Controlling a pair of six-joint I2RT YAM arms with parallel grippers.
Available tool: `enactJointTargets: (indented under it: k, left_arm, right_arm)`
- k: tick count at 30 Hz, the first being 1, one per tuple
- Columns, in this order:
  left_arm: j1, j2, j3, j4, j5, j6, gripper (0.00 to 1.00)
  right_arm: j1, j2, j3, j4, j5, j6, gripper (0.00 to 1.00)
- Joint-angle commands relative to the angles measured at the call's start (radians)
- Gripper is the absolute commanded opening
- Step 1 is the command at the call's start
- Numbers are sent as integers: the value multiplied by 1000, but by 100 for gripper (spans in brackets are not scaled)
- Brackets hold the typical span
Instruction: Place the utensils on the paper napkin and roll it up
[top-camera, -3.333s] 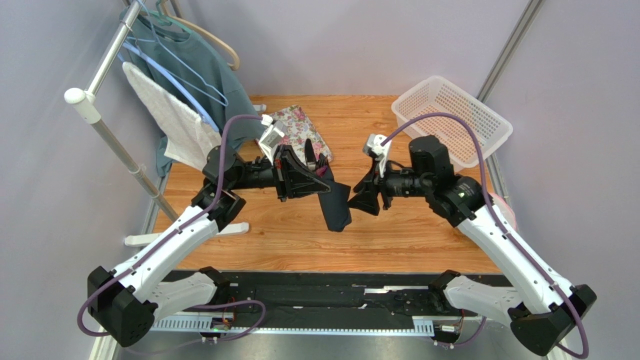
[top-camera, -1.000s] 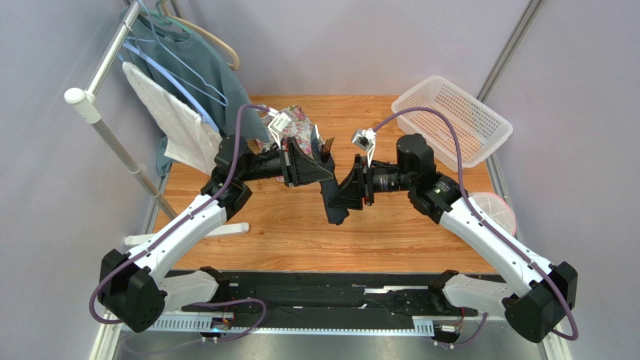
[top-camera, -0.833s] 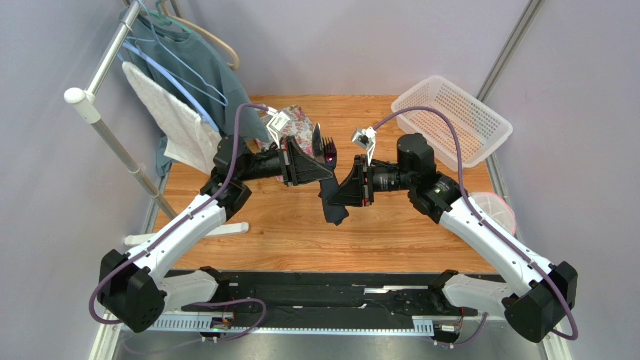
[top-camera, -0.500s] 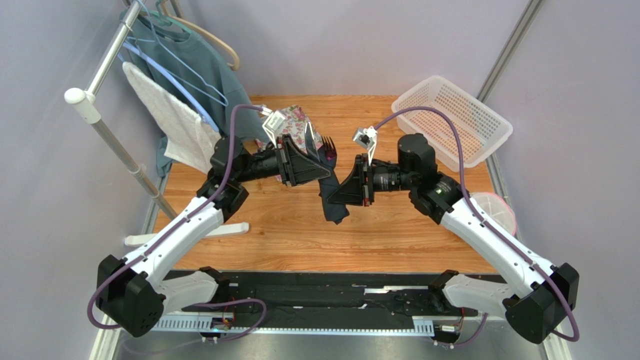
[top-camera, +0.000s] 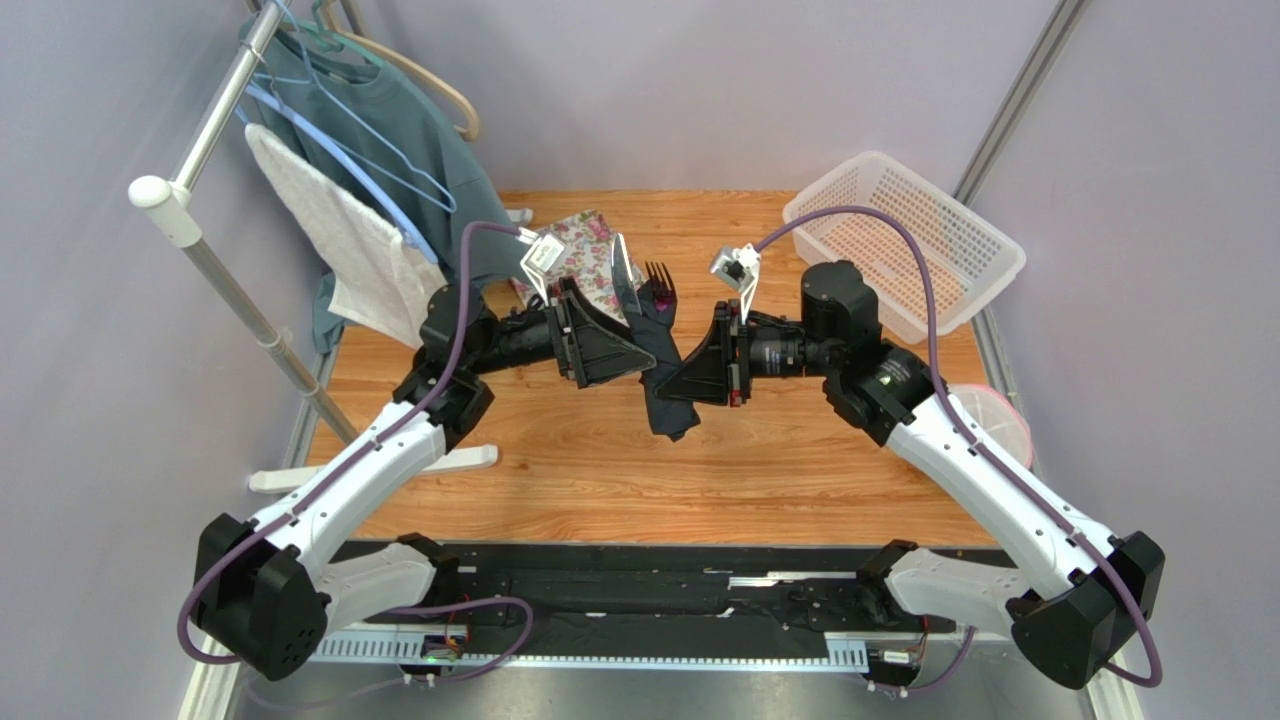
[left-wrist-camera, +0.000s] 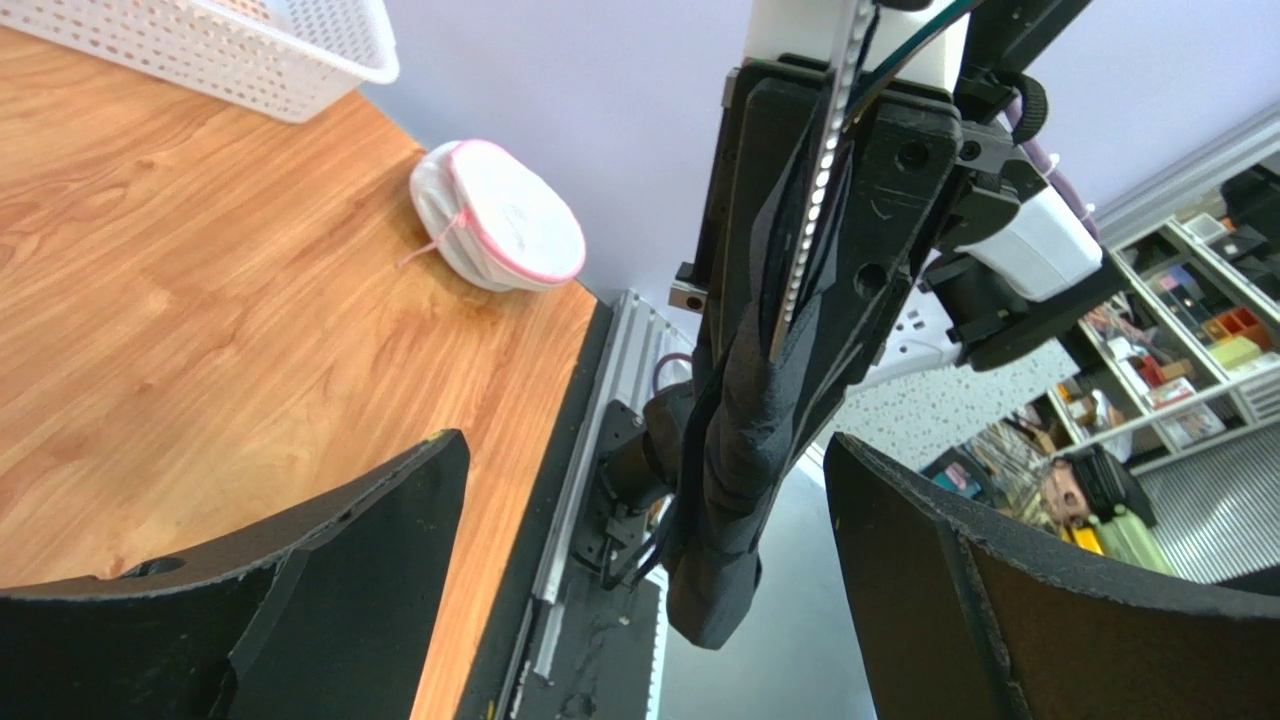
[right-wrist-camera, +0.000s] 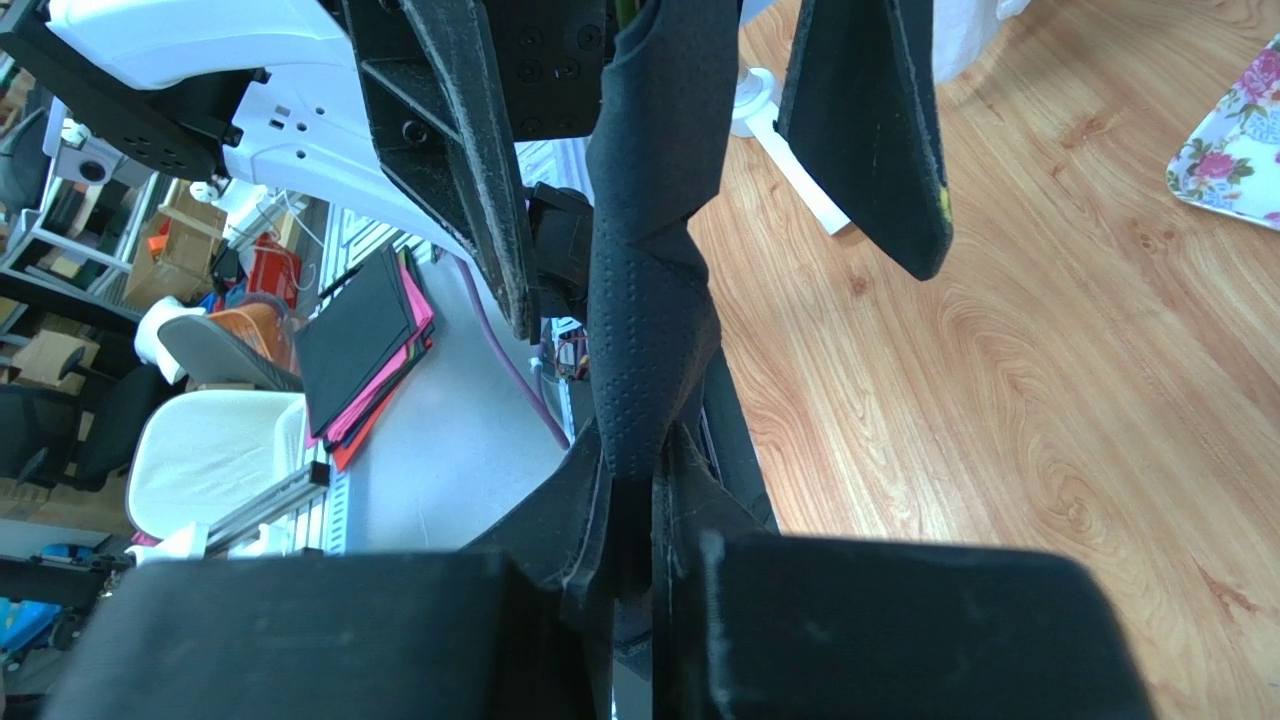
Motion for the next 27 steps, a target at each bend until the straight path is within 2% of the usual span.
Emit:
enactJointTargets:
  k: [1, 6, 10, 13, 16, 17, 18, 21, 22, 23, 25, 26, 27]
  left_arm:
    - [-22, 6, 13, 130, 37, -47, 93]
    - [-42, 17, 27, 162, 32, -73, 76]
    - [-66, 25, 35, 171, 29, -77, 65]
    - [-63, 29, 42, 173, 26, -80, 47]
    - [-67, 31, 53, 179, 25, -84, 25]
    - [-67, 32, 59, 181, 23, -80, 11]
    - [-67, 32, 62, 181, 20, -80, 3]
    - [-65, 32, 70, 178, 18, -88, 0]
    - [-63, 32, 72, 179, 17, -88, 0]
    - [-63, 31, 72, 179, 12, -87, 0]
    - [-53, 29, 76, 182, 11, -87, 0]
    - [-50, 28, 79, 182, 11, -88, 0]
    - [-45, 29, 81, 182, 9, -88, 0]
  right_arm:
    - [-3, -11, 55, 62, -23, 18, 0]
    - [-3, -8, 55, 75, -23, 19, 0]
    - [-4, -6, 52, 107, -37, 47, 0]
    - [-3, -8, 52, 108, -40, 47, 0]
    - [-4, -11, 49, 102, -42, 43, 0]
    - [-3, -9, 49, 99, -42, 36, 0]
    - [-3, -12, 48, 98, -40, 33, 0]
    - [-4, -12, 43, 81, -45, 20, 0]
    - [-3, -12, 48, 73, -51, 13, 2]
    - [-3, -9, 54, 43, -53, 4, 15]
    - [-4, -11, 60, 12, -56, -19, 29]
    - [-3, -15, 58, -8, -54, -25, 42]
    - [-3, -18, 55, -13, -51, -27, 45]
